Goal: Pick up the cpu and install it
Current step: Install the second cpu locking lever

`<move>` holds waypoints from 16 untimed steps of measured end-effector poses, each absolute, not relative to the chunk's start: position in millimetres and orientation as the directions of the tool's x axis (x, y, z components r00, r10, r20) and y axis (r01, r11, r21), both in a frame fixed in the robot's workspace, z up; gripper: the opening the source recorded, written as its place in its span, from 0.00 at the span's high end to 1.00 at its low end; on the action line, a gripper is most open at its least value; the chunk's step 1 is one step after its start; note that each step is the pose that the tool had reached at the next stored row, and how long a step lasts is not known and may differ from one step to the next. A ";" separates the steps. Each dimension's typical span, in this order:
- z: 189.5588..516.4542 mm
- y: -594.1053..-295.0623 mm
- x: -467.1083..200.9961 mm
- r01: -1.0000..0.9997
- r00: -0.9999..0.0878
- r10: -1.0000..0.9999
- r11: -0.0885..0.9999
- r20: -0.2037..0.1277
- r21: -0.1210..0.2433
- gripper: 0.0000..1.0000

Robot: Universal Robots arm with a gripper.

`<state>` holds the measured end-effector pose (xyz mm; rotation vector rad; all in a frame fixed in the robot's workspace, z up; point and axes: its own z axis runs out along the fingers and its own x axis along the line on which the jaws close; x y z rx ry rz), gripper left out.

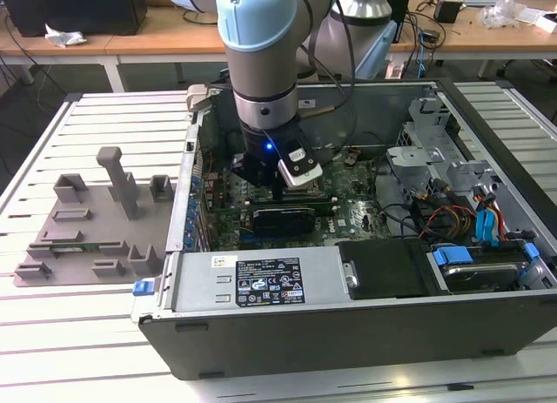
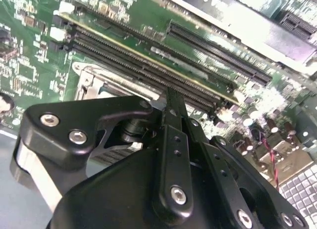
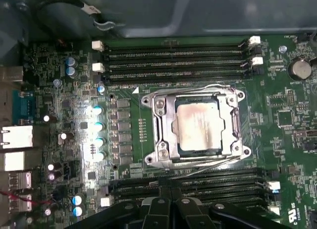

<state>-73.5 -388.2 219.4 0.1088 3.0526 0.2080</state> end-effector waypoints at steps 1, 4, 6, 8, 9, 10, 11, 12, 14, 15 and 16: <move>219.4 -390.0 -73.6 0.065 -0.994 0.078 0.984 -0.072 0.167 0.89; 218.4 -397.2 -73.7 0.065 -0.994 0.081 0.978 -0.070 0.199 0.89; 217.2 -403.3 -74.1 0.065 -0.994 0.083 0.972 -0.068 0.227 0.89; 216.4 -406.7 -74.4 0.065 -0.994 0.084 0.967 -0.066 0.246 0.89; 216.0 -407.9 -74.6 0.065 -0.994 0.085 0.965 -0.065 0.255 0.89; 215.6 -408.8 -74.6 0.065 -0.994 0.085 0.962 -0.065 0.264 0.89; 214.9 -409.7 -74.7 0.065 -0.994 0.086 0.960 -0.064 0.274 0.89; 214.2 -410.1 -74.8 0.065 -0.994 0.086 0.958 -0.063 0.280 0.89; 211.9 -410.6 -74.8 0.065 -0.994 0.087 0.954 -0.062 0.294 0.89; 210.6 -410.8 -74.9 0.065 -0.994 0.088 0.952 -0.061 0.300 0.89; 209.6 -411.0 -74.9 0.065 -0.994 0.088 0.950 -0.061 0.304 0.89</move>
